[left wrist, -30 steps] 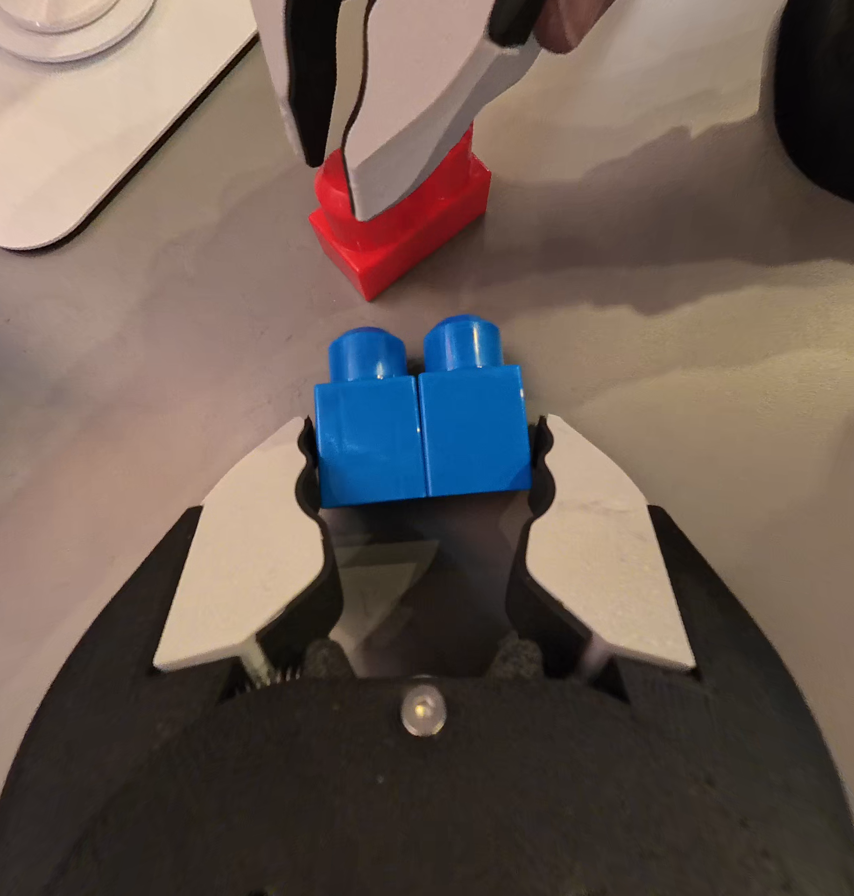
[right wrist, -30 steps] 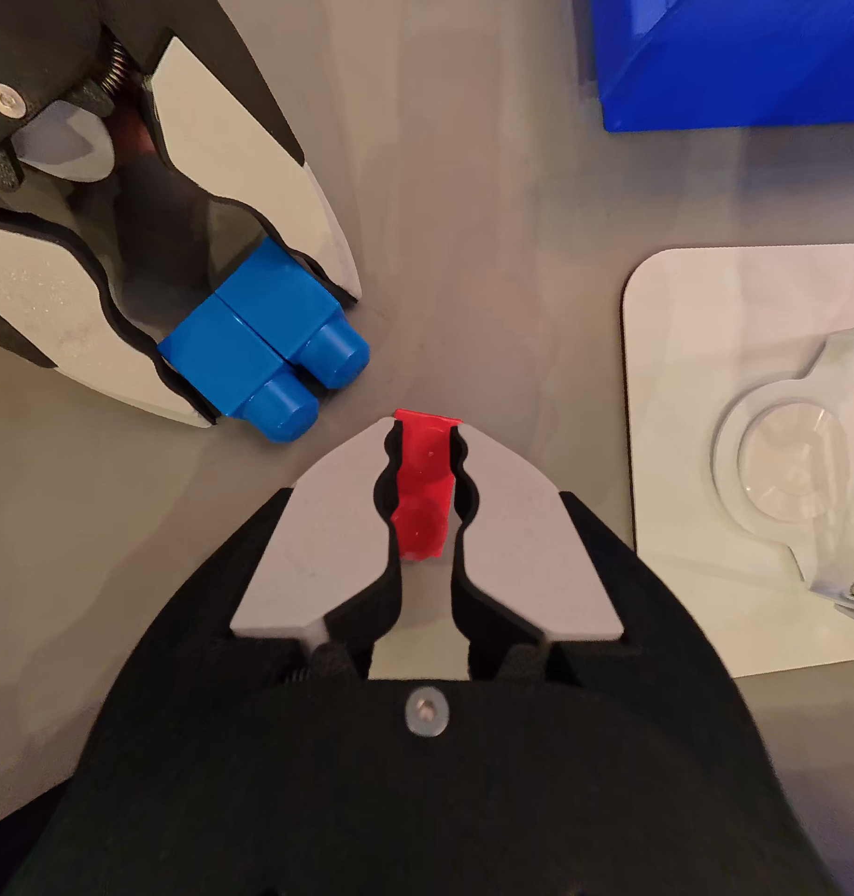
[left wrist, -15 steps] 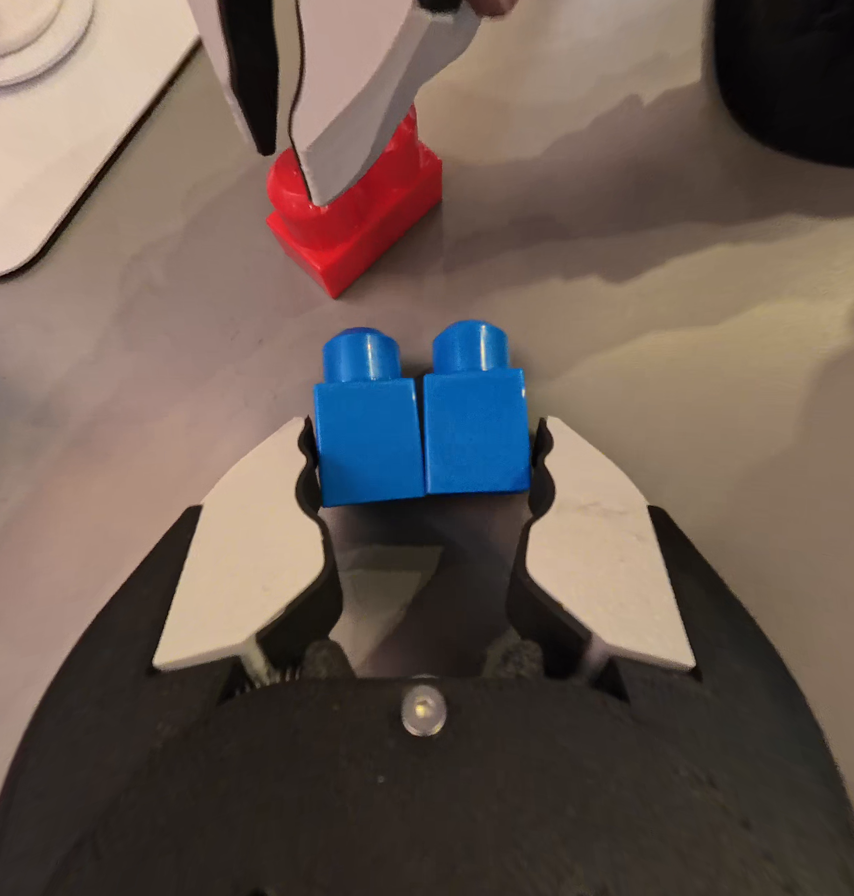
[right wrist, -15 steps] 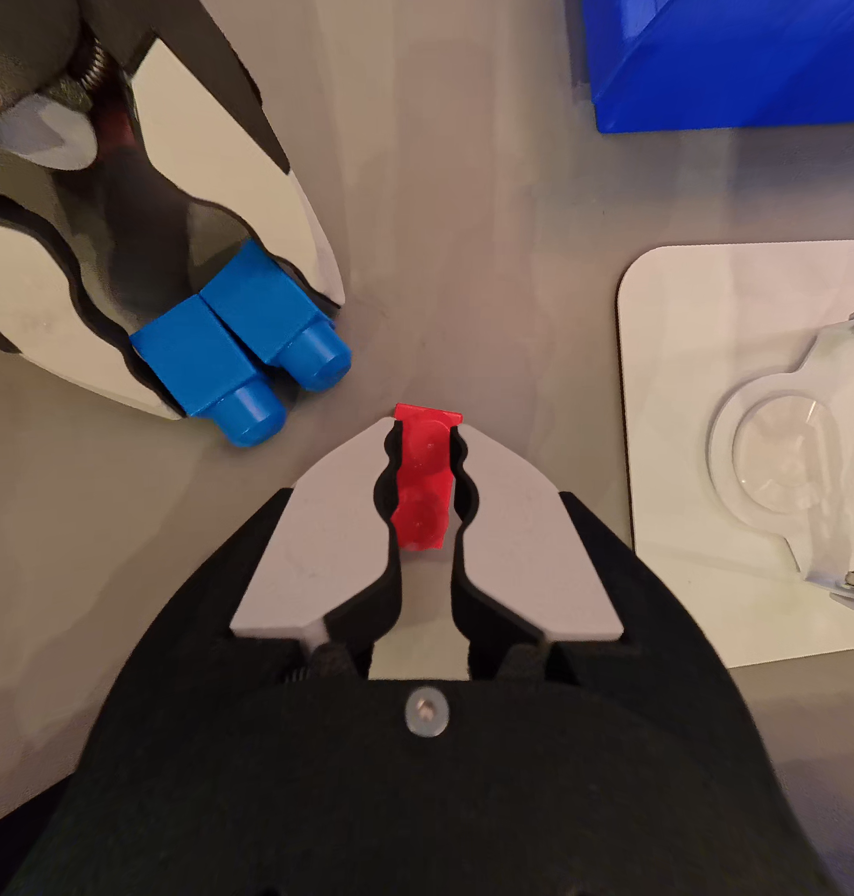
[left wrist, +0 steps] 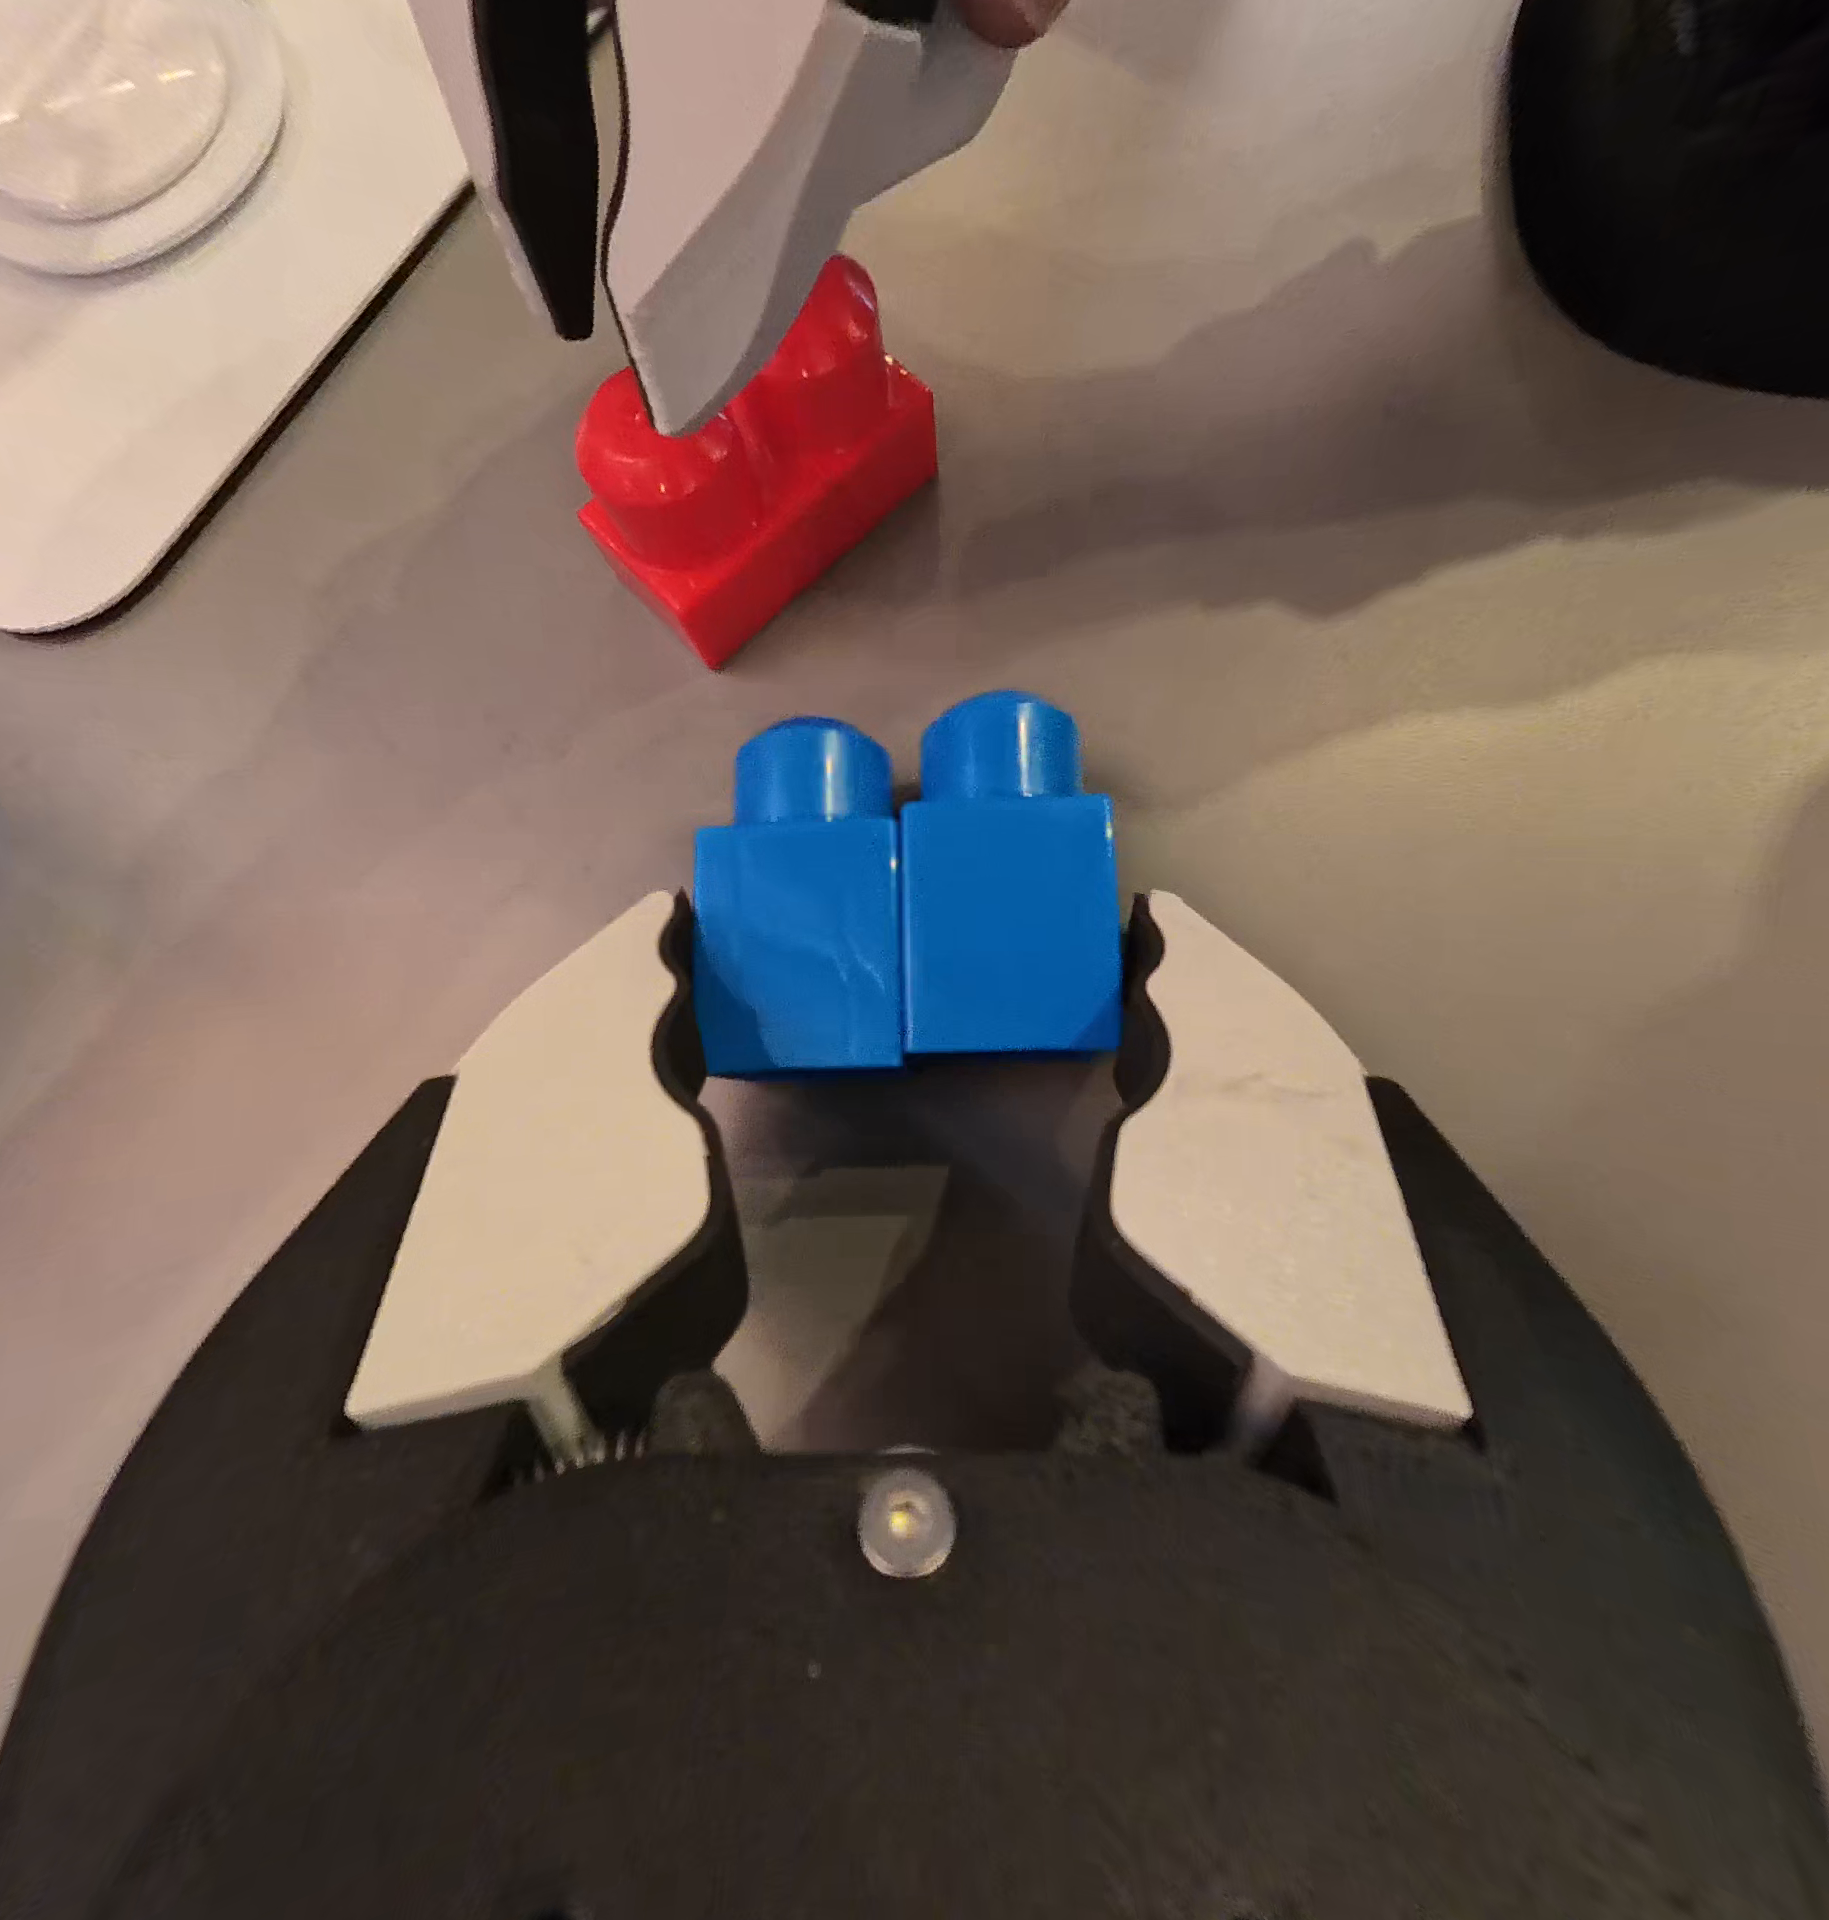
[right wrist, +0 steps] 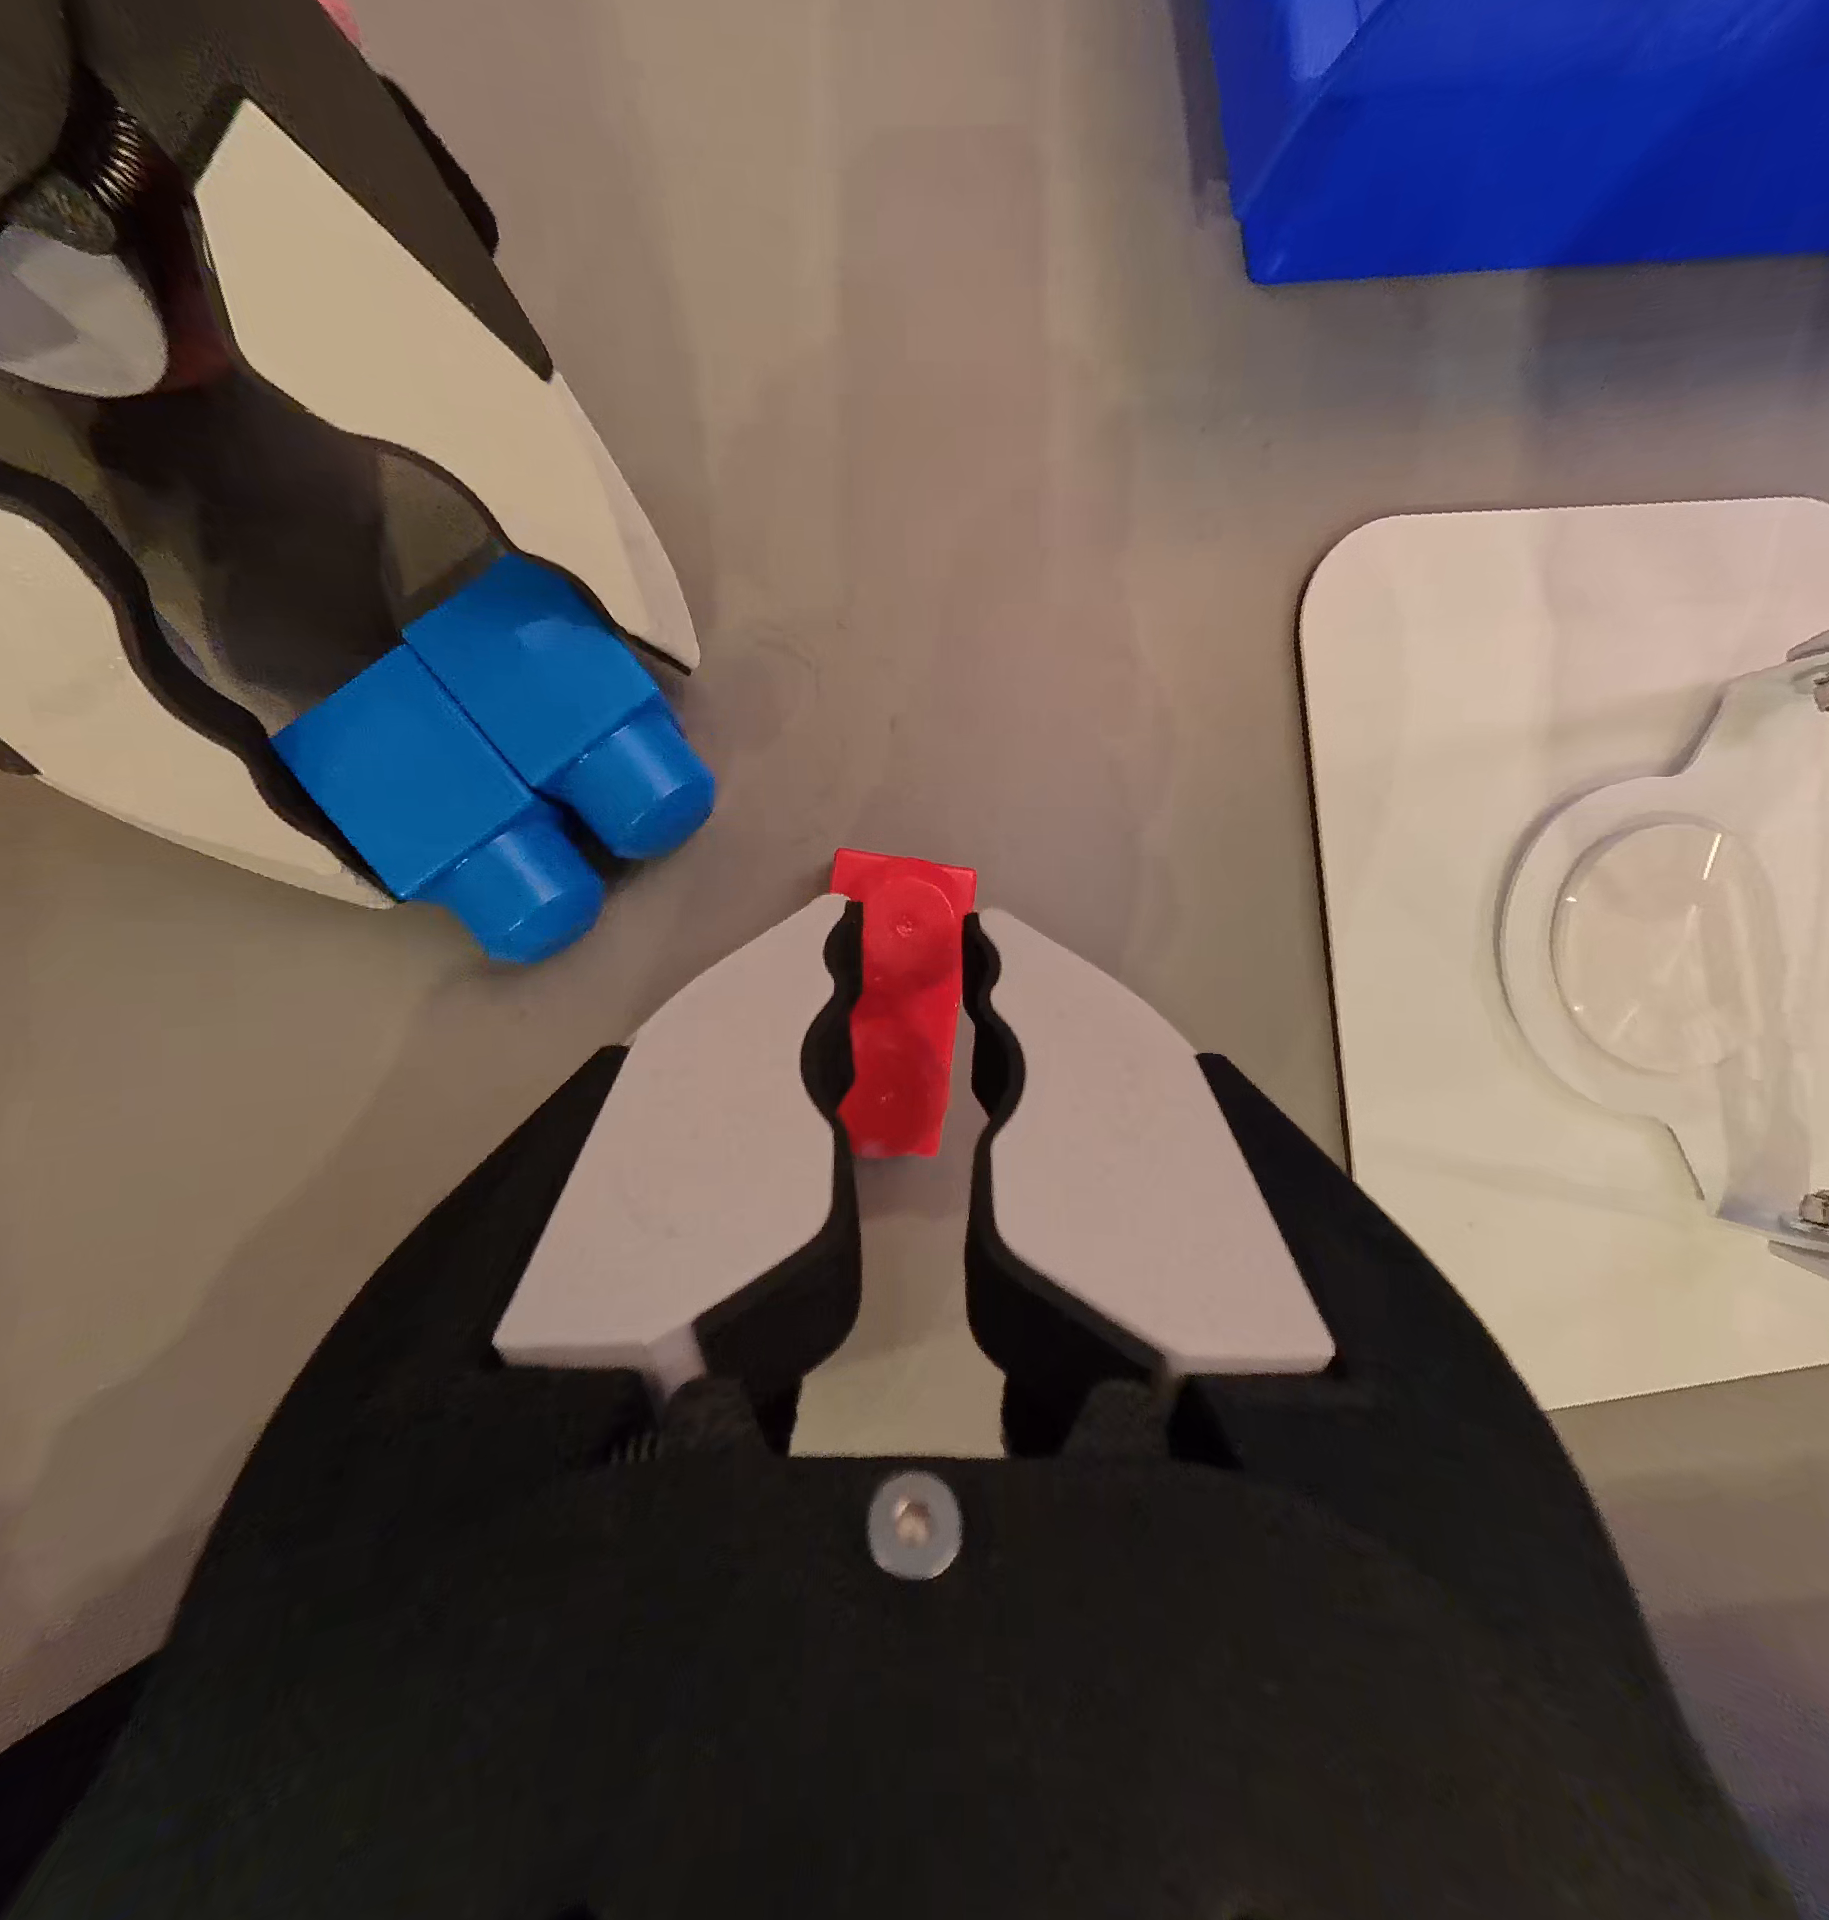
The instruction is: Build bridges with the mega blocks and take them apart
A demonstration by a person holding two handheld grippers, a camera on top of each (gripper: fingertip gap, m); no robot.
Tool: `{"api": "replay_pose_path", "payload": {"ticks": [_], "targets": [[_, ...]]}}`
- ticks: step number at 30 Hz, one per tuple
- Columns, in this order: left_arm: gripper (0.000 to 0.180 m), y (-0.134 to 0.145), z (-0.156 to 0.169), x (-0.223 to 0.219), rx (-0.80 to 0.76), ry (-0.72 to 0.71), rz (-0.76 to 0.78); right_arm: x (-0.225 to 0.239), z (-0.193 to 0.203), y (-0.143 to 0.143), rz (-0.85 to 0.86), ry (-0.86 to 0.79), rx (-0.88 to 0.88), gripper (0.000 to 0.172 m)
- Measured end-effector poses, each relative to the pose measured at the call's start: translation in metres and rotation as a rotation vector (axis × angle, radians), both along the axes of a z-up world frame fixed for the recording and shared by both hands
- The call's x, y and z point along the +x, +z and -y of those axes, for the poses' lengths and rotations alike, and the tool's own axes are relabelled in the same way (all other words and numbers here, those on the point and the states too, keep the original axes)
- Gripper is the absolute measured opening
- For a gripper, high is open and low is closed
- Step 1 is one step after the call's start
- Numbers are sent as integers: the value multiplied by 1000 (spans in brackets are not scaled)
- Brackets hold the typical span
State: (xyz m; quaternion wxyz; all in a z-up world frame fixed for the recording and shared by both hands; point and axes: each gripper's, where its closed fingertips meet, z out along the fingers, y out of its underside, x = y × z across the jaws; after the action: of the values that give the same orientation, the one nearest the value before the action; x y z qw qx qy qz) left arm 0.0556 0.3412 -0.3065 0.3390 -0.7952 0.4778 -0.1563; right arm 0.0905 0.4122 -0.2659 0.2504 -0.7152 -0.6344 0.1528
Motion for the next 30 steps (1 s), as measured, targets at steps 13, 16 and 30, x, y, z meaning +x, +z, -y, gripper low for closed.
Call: {"api": "replay_pose_path", "payload": {"ticks": [13, 16, 30], "targets": [[76, 3, 0, -1, 12, -5, -27, 6, -3, 8, -22, -17, 0, 19], [76, 1, 1, 1, -9, -15, -22, 8, -3, 9, -18, -21, 1, 19], [80, 9, -2, 3, 49, 20, 50, 10, 2, 10, -19, -24, 3, 19]]}}
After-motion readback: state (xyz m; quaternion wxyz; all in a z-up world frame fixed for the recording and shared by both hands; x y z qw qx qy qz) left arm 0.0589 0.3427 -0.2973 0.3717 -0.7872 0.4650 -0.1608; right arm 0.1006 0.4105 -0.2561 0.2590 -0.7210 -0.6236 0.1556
